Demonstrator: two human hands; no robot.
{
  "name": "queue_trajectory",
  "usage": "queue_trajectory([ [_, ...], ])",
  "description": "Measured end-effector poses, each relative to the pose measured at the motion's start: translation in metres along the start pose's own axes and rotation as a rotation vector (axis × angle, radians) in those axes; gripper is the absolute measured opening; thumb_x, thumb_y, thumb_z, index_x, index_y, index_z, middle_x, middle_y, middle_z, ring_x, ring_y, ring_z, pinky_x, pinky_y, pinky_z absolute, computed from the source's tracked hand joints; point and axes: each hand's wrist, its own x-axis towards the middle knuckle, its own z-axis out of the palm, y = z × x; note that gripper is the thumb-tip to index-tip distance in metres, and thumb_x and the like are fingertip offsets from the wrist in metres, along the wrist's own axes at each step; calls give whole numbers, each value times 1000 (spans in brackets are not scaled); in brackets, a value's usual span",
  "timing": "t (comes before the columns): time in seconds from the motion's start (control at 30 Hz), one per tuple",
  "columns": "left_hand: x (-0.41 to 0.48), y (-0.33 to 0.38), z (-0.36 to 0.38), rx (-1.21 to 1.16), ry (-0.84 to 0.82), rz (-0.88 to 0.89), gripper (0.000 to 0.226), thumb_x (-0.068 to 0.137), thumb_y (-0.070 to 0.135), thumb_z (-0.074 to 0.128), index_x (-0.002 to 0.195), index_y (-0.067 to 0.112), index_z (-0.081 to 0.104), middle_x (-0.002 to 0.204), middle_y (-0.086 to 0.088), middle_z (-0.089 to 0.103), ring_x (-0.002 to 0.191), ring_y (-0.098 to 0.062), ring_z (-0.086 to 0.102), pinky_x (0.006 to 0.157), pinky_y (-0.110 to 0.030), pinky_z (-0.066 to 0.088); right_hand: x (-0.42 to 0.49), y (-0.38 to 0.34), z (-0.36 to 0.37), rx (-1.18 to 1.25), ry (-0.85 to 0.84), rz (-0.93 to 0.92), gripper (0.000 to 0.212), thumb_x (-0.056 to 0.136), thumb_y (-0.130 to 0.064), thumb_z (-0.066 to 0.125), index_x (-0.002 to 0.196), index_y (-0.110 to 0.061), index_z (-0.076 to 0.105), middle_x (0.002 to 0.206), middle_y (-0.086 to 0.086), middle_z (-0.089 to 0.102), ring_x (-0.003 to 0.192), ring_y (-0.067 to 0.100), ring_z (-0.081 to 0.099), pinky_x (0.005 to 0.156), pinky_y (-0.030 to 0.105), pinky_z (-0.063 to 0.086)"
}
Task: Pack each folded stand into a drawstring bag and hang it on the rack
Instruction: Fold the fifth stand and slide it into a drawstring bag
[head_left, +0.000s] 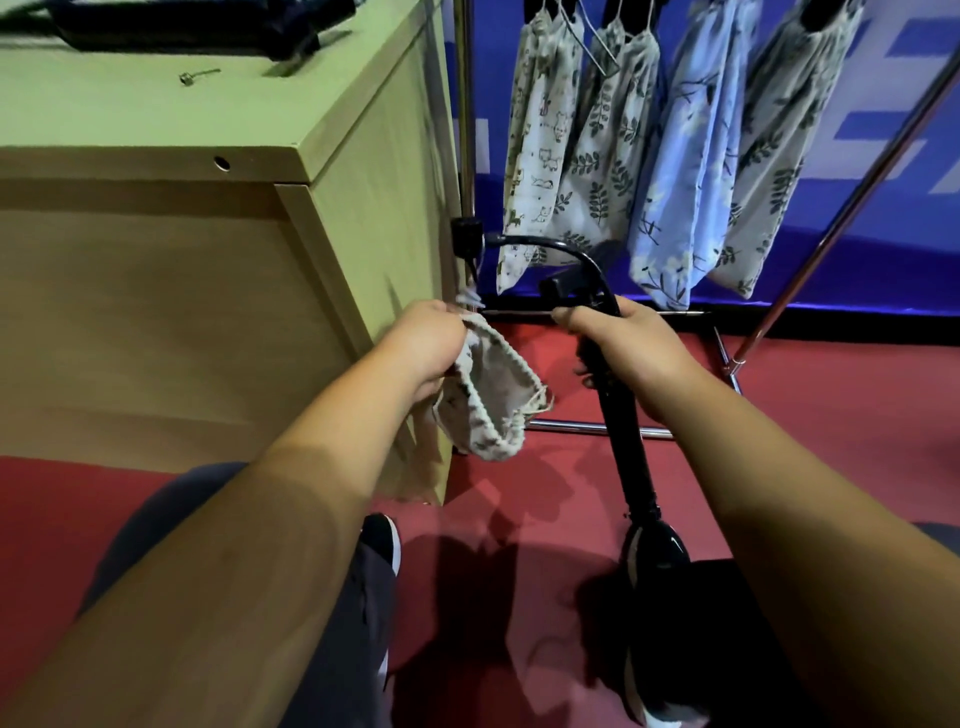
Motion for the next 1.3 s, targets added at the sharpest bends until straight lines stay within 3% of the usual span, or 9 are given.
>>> queue_trajectory([
  [0.2, -3, 3, -1, -151, 24, -101, 42, 81, 25, 62, 118, 8, 71, 110, -24, 77, 97, -42, 76, 94, -53, 60, -5, 10, -3, 40, -113, 2, 18, 81, -19, 79, 94, -12, 69, 73, 14, 54, 60, 27, 54, 68, 45, 49],
  [0.37, -18, 11, 7, -224, -45, -166, 20, 103, 14, 53, 106, 8, 72, 95, -19, 76, 80, -33, 75, 76, -50, 64, -7, 17, -6, -7, -141, 14, 9, 86, -11, 73, 82, -14, 65, 66, 11, 56, 54, 25, 54, 65, 41, 47],
  [0.43, -18, 10, 9, -217, -88, -183, 21, 103, 14, 52, 98, 10, 71, 96, -17, 74, 86, -31, 73, 74, -49, 64, -9, 19, -6, -17, -157, 24, 9, 88, -7, 70, 85, -12, 62, 64, 10, 54, 55, 24, 52, 62, 37, 44],
  [0.53, -14, 8, 11, -202, -131, -181, 32, 107, 13, 47, 85, 9, 70, 85, -12, 76, 67, -23, 75, 62, -40, 64, -10, 21, -6, -48, -163, 36, 11, 88, -8, 70, 84, -12, 61, 66, 10, 52, 58, 23, 52, 59, 35, 45],
  [0.67, -13, 13, 9, -222, -186, -158, 24, 105, 19, 54, 98, 11, 75, 95, -11, 79, 77, -22, 75, 66, -39, 66, -5, 26, -9, -127, -119, 69, 16, 86, -15, 73, 74, -19, 63, 63, 6, 57, 58, 24, 55, 65, 38, 50],
  [0.83, -5, 12, 7, -200, -96, -159, 16, 96, 27, 61, 85, 19, 69, 71, -4, 67, 55, -19, 56, 49, -24, 33, -3, 31, -15, -241, -25, 89, 10, 84, -19, 74, 79, -18, 65, 62, 2, 58, 58, 24, 55, 58, 30, 49],
  [1.0, -6, 13, 10, -151, 5, -81, 19, 90, 30, 65, 93, 15, 76, 78, -7, 71, 60, -22, 59, 47, -24, 37, -1, 36, -20, -393, 93, 69, 15, 83, -28, 75, 90, -15, 75, 68, 0, 64, 58, 20, 62, 50, 23, 49],
  [1.1, -7, 14, 12, -67, 131, 21, 23, 89, 33, 62, 89, 17, 78, 74, -4, 70, 65, -23, 59, 54, -28, 42, 1, 38, -22, -455, 95, 63, 20, 81, -34, 75, 91, -17, 76, 67, 1, 66, 55, 21, 66, 64, 34, 58],
  [1.3, -16, 16, 18, 529, 346, 310, 23, 107, 34, 47, 98, 19, 61, 83, 2, 58, 71, -22, 50, 61, -34, 31, -3, 35, -24, -792, 83, -26, 18, 86, -37, 73, 86, -20, 69, 69, -2, 65, 68, 22, 65, 60, 31, 46],
])
